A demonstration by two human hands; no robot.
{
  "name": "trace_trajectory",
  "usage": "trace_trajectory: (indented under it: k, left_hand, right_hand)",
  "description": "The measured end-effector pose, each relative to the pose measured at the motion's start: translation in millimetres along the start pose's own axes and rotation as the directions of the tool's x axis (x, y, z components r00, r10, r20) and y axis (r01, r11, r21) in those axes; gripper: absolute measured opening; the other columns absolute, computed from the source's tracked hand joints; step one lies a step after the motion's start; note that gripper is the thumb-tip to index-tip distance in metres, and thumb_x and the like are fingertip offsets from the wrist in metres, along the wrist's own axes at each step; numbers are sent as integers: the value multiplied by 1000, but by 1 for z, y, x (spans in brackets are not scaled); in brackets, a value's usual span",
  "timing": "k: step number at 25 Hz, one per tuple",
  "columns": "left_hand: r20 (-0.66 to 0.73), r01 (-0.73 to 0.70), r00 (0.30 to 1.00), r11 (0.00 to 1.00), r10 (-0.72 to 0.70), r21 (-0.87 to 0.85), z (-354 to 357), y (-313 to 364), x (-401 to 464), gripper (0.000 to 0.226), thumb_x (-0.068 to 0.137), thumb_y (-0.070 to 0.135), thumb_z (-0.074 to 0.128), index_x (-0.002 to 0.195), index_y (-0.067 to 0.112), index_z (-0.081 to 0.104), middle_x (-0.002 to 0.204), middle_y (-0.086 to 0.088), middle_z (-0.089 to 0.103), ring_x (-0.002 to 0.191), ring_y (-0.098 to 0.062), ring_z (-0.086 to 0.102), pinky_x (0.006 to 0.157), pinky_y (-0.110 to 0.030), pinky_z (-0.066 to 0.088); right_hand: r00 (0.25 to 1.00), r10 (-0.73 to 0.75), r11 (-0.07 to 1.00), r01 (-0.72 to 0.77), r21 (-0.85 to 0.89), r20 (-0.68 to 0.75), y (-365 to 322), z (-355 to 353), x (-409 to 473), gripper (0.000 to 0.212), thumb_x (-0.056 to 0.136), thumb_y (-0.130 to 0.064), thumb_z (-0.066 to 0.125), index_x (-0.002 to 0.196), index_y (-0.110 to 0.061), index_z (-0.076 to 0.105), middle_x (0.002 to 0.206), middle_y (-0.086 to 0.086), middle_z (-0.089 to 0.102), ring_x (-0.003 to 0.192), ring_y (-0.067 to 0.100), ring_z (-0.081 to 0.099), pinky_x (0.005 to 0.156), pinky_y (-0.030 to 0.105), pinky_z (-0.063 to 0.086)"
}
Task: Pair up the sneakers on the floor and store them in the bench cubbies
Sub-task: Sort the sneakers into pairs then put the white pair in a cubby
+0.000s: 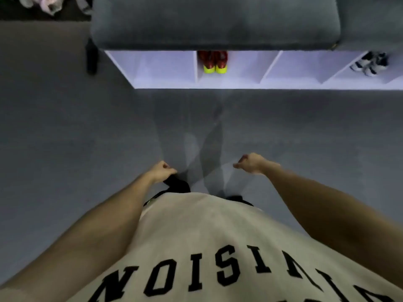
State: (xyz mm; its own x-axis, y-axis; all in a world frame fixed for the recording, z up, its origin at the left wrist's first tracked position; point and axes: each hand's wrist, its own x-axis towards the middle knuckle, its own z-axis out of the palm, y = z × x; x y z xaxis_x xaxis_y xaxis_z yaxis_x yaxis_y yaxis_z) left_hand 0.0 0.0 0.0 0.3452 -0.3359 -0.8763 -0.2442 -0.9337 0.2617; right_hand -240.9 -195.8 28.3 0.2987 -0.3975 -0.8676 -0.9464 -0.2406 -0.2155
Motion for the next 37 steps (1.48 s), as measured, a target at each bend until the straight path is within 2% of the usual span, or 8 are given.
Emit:
trace_trajectory:
  k: [9,14,17,20,24,29,33,37]
  left_hand:
    - [-36,108,991,943,-125,-315,-125,-136,-11,30,98,36,54,115,12,58,102,-6,58,88,-20,52,76,-27,38]
    - [-47,152,979,855,-201,-496,-203,-200,0,47,102,31,46,143,7,42,150,-10,38,136,-28,38,110,-32,34]
    - [-62,199,954,775,-293,-599,-236,-234,14,40,97,38,55,122,7,52,126,-9,51,115,-25,52,92,-30,42]
    - [-39,231,942,730,-333,-643,-268,-249,32,26,96,38,57,104,14,51,107,-7,52,95,-21,50,77,-28,39]
    - [-34,263,923,694,-383,-670,-345,-262,61,47,93,39,60,129,10,50,128,-8,53,118,-27,51,93,-32,43]
    - [-68,240,900,621,-430,-746,-470,-274,106,32,95,33,60,118,11,53,113,-6,50,104,-26,52,82,-26,38]
    - [-97,220,873,565,-478,-795,-561,-292,140,48,94,33,62,133,9,49,137,-8,49,124,-28,48,93,-27,37]
    - [-115,216,867,574,-485,-790,-653,-323,182,50,92,36,62,133,10,49,141,-9,47,126,-28,46,101,-33,37]
  right_hand:
    - [977,-183,952,204,-229,109,-233,18,72,41,89,-37,62,122,-12,64,127,9,63,115,28,58,89,29,45]
    - [951,-246,890,298,-345,186,-363,24,105,39,85,-37,66,114,-10,68,119,9,67,108,26,61,89,30,47]
    - [930,-288,859,357,-368,231,-436,21,125,38,88,-37,65,114,-9,66,116,7,66,100,22,60,88,29,46]
    - [913,-309,818,398,-416,266,-499,15,145,39,90,-41,61,111,-8,66,115,7,66,102,25,60,91,34,47]
    - [902,-314,791,422,-444,297,-594,-3,187,42,89,-44,61,114,-11,63,120,7,63,110,26,58,96,36,46]
    - [887,-330,783,449,-432,324,-735,-45,232,40,89,-41,62,114,-9,63,117,6,62,112,26,58,93,31,43]
    - [881,-360,773,466,-430,308,-841,-78,270,41,88,-44,62,111,-11,66,120,9,64,110,27,60,97,35,47]
    - [891,-346,799,444,-405,293,-932,-91,309,51,83,-51,64,117,-12,62,124,9,62,112,28,59,99,37,47]
